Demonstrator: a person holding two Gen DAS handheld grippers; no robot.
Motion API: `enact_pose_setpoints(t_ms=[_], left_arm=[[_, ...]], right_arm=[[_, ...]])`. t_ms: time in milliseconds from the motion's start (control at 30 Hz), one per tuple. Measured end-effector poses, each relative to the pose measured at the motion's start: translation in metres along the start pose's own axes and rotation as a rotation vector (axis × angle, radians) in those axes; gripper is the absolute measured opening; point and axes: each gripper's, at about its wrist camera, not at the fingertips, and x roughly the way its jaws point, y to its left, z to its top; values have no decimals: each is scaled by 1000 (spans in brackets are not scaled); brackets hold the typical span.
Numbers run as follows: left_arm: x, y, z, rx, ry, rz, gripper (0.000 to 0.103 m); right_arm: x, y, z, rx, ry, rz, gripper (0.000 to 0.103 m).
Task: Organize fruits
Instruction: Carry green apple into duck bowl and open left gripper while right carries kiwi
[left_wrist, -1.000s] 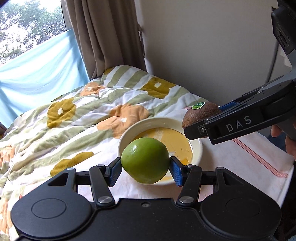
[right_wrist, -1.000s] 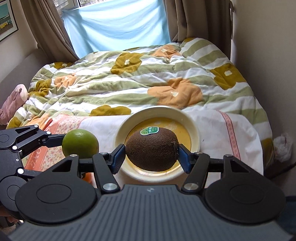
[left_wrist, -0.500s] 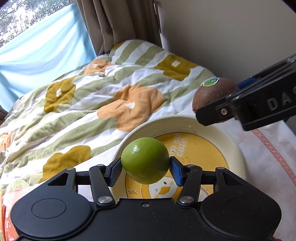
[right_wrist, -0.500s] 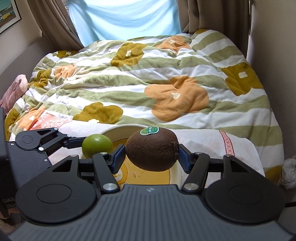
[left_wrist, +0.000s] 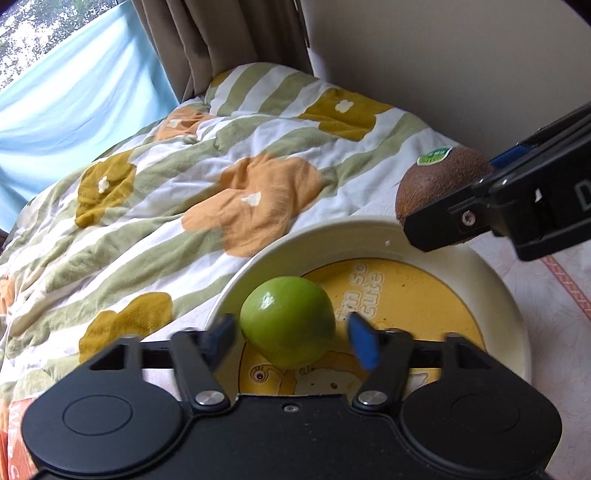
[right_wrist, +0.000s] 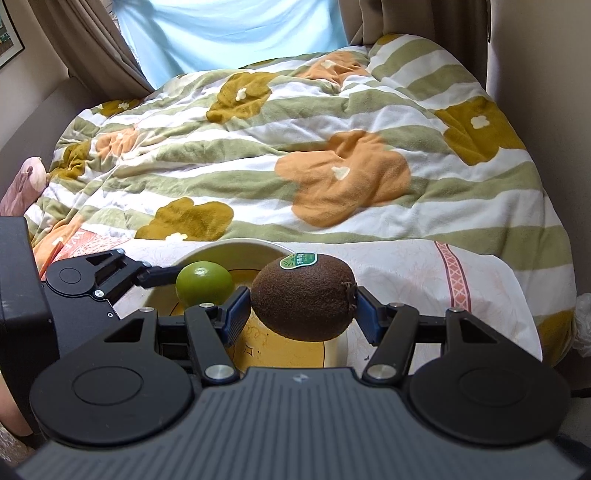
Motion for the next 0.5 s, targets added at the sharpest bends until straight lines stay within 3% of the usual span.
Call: enact_pose_setpoints(t_ms=[33, 200, 500], left_arm=[[-4, 0, 0, 1, -14, 2, 97], [-25, 0, -2, 22, -41, 0, 97], [-61, 5, -22, -49, -43, 25, 97]], right_arm=[[-1, -1, 0, 1, -3, -2, 75], [-11, 0, -2, -5, -19, -3, 75], [-7, 10, -6, -101, -2, 10, 76]])
